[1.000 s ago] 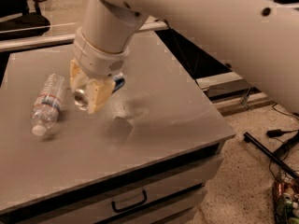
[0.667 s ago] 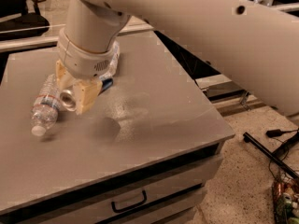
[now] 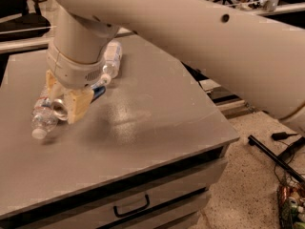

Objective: Move redbull can near water bottle

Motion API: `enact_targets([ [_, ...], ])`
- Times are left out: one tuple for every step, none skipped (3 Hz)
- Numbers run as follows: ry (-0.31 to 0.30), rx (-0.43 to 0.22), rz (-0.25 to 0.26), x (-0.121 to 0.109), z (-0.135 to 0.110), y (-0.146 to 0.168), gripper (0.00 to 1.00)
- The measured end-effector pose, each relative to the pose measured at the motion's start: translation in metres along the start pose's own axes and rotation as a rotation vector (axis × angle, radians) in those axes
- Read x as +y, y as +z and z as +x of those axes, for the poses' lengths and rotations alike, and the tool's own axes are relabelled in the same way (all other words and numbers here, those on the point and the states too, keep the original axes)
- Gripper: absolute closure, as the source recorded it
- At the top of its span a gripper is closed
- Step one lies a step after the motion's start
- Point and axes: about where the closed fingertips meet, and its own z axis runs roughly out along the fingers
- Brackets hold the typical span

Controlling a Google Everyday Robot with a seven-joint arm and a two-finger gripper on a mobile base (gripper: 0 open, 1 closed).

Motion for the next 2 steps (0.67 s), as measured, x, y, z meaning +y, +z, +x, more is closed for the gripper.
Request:
enact_targets([
  [-0.020, -0.010, 0.020, 0.001, -0.008, 0.017, 0.68],
  [-0.038, -0.023, 0.040, 0.002, -0.016, 0.033, 0.55],
])
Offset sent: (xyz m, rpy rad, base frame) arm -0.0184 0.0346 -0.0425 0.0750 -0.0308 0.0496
